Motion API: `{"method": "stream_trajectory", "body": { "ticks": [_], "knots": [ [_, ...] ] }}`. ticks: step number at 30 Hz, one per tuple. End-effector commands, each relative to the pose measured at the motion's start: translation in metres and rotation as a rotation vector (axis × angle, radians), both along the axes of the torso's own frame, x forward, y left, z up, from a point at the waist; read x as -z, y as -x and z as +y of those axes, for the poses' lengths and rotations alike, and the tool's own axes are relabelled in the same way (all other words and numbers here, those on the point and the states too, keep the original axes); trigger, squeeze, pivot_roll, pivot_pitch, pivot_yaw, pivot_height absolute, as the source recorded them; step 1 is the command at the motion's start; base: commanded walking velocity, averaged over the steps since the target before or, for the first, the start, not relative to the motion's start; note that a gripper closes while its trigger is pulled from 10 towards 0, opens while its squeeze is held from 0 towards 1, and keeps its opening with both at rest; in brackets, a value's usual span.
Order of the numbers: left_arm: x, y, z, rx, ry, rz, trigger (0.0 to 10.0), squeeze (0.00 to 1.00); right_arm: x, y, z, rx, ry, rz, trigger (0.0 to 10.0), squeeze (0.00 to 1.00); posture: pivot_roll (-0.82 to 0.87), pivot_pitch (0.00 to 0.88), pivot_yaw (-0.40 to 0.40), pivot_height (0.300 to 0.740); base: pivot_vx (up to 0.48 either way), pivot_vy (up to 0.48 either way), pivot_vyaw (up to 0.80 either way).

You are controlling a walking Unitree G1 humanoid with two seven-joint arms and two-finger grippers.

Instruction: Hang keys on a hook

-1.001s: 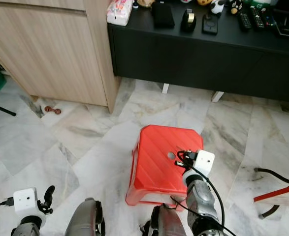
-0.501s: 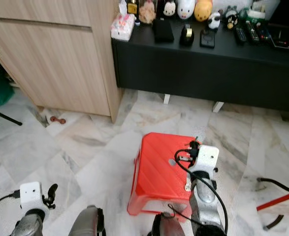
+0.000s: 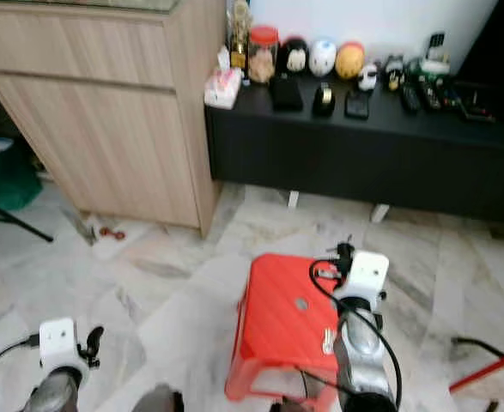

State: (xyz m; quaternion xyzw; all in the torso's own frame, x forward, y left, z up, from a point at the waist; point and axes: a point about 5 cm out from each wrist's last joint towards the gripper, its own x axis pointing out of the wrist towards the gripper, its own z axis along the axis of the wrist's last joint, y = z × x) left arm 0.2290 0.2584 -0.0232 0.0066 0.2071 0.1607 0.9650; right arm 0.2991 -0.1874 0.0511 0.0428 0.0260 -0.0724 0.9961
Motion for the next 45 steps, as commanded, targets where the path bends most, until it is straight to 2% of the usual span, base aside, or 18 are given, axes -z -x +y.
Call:
{"method": "stream_trajectory", "body": {
  "ticks": [1, 9, 16, 21, 27, 32, 33, 36, 37, 39, 40, 45],
  "knots": [
    [0.003, 0.005, 0.006, -0.022, -0.013, 0.027, 10.0, 0.0, 0.0, -0.001, -0.003, 0.007, -0.003, 0.002, 10.0, 0.0, 0.12, 0.003, -0.075, 0.74, 0.0, 0.0, 0.0],
    [0.012, 0.013, 0.005, -0.032, 0.008, 0.086, 10.0, 0.0, 0.006, -0.001, -0.006, 0.017, -0.003, 0.041, 10.0, 0.0, 0.13, 0.0, -0.083, 0.74, 0.0, 0.0, 0.0],
    [0.02, 0.022, 0.001, -0.029, 0.006, 0.139, 10.0, 0.0, 0.023, 0.005, -0.01, 0.036, -0.027, 0.135, 10.0, 0.0, 0.12, 0.0, -0.081, 0.74, 0.0, 0.0, 0.0],
    [0.029, 0.036, 0.001, -0.042, 0.02, 0.195, 10.0, 0.0, 0.049, 0.022, -0.015, 0.073, -0.061, 0.268, 10.0, 0.0, 0.13, 0.0, -0.089, 0.74, 0.0, 0.0, 0.0],
    [0.036, 0.046, 0.0, -0.043, 0.03, 0.244, 10.0, 0.0, 0.066, 0.037, -0.018, 0.097, -0.053, 0.36, 10.0, 0.0, 0.13, 0.0, -0.092, 0.74, 0.0, 0.0, 0.0],
    [0.043, 0.055, -0.003, -0.037, 0.041, 0.292, 10.0, 0.0, 0.07, 0.041, -0.019, 0.11, -0.062, 0.376, 10.0, 0.0, 0.12, 0.0, -0.084, 0.74, 0.0, 0.0, 0.0],
    [0.049, 0.062, -0.007, -0.031, 0.054, 0.338, 10.0, 0.0, 0.071, 0.042, -0.021, 0.123, -0.066, 0.378, 10.0, 0.0, 0.12, 0.0, -0.079, 0.74, 0.0, 0.0, 0.0],
    [0.049, 0.062, -0.007, -0.031, 0.054, 0.338, 10.0, 0.0, 0.071, 0.042, -0.021, 0.123, -0.066, 0.378, 10.0, 0.0, 0.12, 0.0, -0.079, 0.74, 0.0, 0.0, 0.0],
    [0.053, 0.069, -0.01, -0.028, 0.069, 0.372, 10.0, 0.0, 0.072, 0.043, -0.023, 0.133, -0.072, 0.381, 10.0, 0.0, 0.12, 0.0, -0.077, 0.74, 0.0, 0.0, 0.0],
    [0.055, 0.071, -0.012, -0.025, 0.076, 0.383, 10.0, 0.0, 0.072, 0.043, -0.023, 0.135, -0.074, 0.381, 10.0, 0.0, 0.12, 0.0, -0.077, 0.74, 0.0, 0.0, 0.0],
    [0.06, 0.079, -0.016, -0.014, 0.098, 0.419, 10.0, 0.0, 0.072, 0.043, -0.024, 0.133, -0.071, 0.383, 10.0, 0.0, 0.12, 0.0, -0.077, 0.74, 0.0, 0.0, 0.0],
    [0.064, 0.088, -0.017, -0.021, 0.108, 0.451, 10.0, 0.0, 0.073, 0.044, -0.025, 0.135, -0.078, 0.388, 10.0, 0.0, 0.12, 0.0, -0.08, 0.74, 0.0, 0.0, 0.0]
  ]
}}
